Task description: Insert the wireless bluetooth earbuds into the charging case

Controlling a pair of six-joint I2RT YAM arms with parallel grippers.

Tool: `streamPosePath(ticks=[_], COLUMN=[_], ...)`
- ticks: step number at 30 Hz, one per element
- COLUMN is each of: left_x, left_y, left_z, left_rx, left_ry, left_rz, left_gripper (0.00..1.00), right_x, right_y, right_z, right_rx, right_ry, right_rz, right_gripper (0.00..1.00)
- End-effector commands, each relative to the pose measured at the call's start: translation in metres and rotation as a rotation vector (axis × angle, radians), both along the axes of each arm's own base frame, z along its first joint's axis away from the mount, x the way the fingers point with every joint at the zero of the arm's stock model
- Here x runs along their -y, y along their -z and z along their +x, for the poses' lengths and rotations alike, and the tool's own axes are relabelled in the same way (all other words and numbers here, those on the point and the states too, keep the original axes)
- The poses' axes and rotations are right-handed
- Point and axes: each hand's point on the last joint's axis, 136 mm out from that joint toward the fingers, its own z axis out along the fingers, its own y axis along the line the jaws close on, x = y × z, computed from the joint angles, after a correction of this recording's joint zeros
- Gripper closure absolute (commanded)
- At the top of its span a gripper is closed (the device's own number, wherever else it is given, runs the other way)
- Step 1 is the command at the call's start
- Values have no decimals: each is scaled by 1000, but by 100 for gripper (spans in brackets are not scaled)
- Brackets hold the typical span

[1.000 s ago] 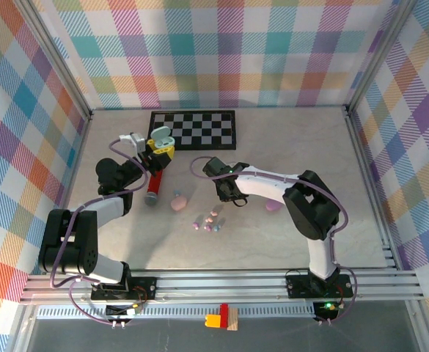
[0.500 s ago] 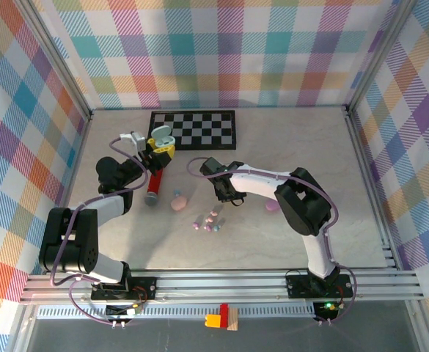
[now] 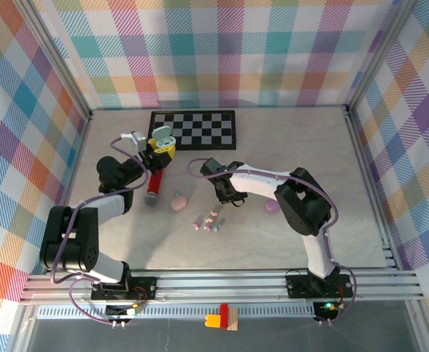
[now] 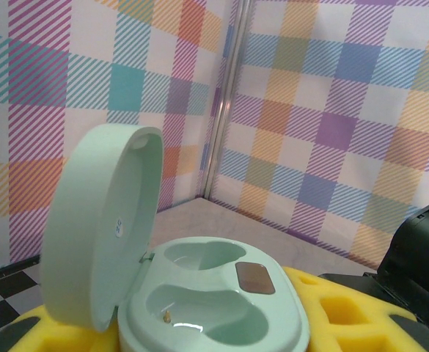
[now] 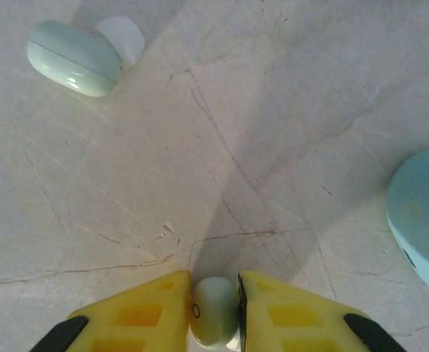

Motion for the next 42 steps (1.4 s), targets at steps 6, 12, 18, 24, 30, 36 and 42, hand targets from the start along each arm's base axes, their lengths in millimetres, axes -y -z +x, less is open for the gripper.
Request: streamPosePath(ticks=[6, 12, 18, 24, 30, 36, 42], left_x=[-2, 11, 35, 65, 90, 104, 114], left_y=[-15, -12, -12, -10, -6, -5, -2], left_z=[-4, -8, -17, -33, -53, -66, -72], left_rx=[75, 70, 86, 118, 177, 191, 181], left_ry=[10, 52, 125, 231, 308, 379, 435], left_rz=[6, 12, 22, 46, 78, 87, 91], left_gripper=[67, 67, 67, 67, 67, 67, 67], right_x=[-4, -12, -29, -38, -45, -53, -60], right_y=[-14, -54, -125, -200, -262, -300, -302], right_z=[-3, -2, -6, -24, -40, -57, -60], right_rx=[-4, 32, 99, 181, 227, 236, 216], right_ry=[-10, -46, -200, -373, -491, -620, -666], right_rz=[41, 261, 584, 842, 1090, 1193, 1171], right_gripper=[80, 79, 78, 78, 79, 79, 78])
